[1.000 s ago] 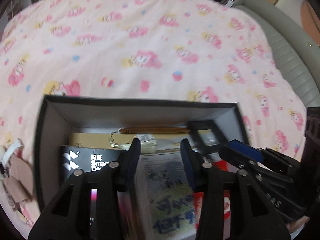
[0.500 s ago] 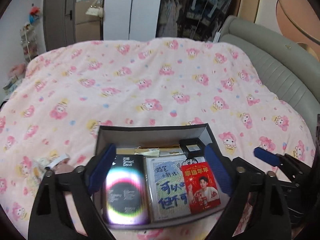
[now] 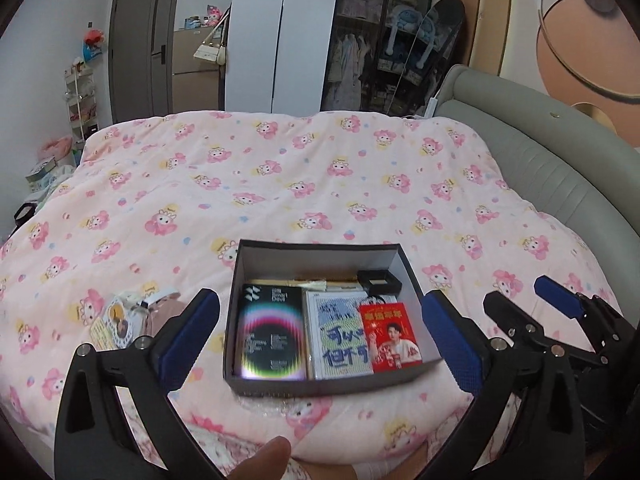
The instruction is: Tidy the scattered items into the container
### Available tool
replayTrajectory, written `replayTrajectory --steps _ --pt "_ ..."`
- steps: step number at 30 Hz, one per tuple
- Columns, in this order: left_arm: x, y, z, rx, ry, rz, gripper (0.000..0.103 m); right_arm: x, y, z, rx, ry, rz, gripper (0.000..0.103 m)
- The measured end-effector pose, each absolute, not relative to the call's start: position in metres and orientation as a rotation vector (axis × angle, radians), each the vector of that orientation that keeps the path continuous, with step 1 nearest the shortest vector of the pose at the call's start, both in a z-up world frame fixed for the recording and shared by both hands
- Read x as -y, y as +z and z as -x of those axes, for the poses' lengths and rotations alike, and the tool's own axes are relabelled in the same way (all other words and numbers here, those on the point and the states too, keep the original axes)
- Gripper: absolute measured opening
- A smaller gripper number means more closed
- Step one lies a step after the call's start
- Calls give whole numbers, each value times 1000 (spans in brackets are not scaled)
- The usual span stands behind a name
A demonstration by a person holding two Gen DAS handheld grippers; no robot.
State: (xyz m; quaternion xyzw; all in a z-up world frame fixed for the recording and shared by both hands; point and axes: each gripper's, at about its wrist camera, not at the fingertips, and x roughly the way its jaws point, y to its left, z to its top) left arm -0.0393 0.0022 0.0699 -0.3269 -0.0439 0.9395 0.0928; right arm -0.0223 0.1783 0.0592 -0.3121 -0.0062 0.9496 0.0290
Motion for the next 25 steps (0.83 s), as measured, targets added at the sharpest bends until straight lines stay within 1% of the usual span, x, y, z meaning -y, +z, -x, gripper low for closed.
replayTrajectory --steps 5,9,25 --pt "-1 59 17 151 2775 992 102 -181 57 -8 -35 2923 891 69" --pt "-8 54 8 98 2798 994 102 -187 52 -18 -83 2921 906 69" --pt "-12 49 2 73 2796 995 102 -182 42 -18 -70 2939 965 69"
